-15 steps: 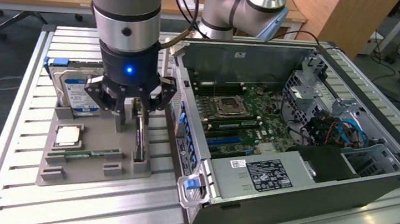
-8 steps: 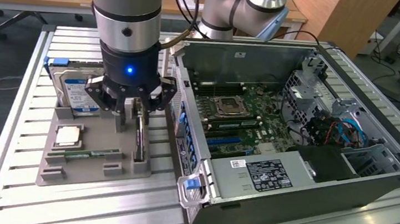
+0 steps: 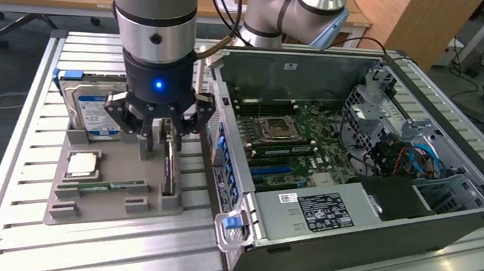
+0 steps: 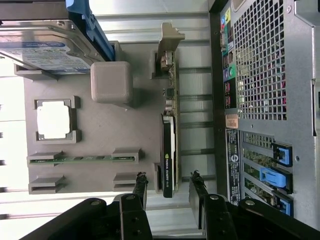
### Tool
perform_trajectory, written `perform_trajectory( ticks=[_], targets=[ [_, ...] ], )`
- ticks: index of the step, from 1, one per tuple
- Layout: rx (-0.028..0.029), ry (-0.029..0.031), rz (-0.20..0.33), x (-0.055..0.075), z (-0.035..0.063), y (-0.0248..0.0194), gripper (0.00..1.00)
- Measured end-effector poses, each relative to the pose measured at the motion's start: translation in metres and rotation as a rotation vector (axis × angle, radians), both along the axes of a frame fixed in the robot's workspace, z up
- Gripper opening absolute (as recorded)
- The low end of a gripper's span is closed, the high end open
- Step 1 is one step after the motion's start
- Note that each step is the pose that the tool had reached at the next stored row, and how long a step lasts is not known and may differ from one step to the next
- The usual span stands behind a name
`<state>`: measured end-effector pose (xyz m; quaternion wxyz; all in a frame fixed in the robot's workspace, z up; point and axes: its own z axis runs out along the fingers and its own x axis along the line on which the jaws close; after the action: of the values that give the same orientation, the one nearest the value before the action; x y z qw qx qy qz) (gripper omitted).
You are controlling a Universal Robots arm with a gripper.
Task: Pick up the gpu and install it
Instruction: 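Pick up the gpu and move the gpu toward the slot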
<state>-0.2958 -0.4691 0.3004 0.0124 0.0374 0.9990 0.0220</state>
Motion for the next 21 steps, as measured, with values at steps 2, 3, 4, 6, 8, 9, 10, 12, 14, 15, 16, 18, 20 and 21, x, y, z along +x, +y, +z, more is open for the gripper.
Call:
perform_trajectory(
  ticks=[2,3,4,6,8,9,10,12,14,15,16,18,20,21],
  targets=[
    [0.0001,-0.0001,0.0,0.0,-0.0021,0.0,0.47],
    [0.0,0.0001,0.0,0.0,-0.0035,0.0,0.47],
    [0.0,0.0,0.0,0.0,-0.005,0.0,0.47],
    [0.0,0.0,0.0,0.0,-0.0078,0.0,0.47],
    [-0.0001,0.0001,0.0,0.0,-0.0087,0.0,0.47],
    [-0.0001,0.0002,0.0,0.0,-0.0086,0.0,0.47],
    [0.0,0.0,0.0,0.0,-0.0087,0.0,0.47],
    [0.0,0.0,0.0,0.0,-0.0087,0.0,0.47],
    [0.0,0.0,0.0,0.0,-0.0089,0.0,0.47],
    [0.0002,-0.0002,0.0,0.0,-0.0093,0.0,0.47],
    [0.0002,-0.0002,0.0,0.0,-0.0098,0.0,0.47],
    [0.0001,0.0,0.0,0.0,-0.0109,0.0,0.47],
    [0.0001,0.0,0.0,0.0,-0.0122,0.0,0.47],
    [0.0,0.0,0.0,0.0,-0.0129,0.0,0.47]
  ],
)
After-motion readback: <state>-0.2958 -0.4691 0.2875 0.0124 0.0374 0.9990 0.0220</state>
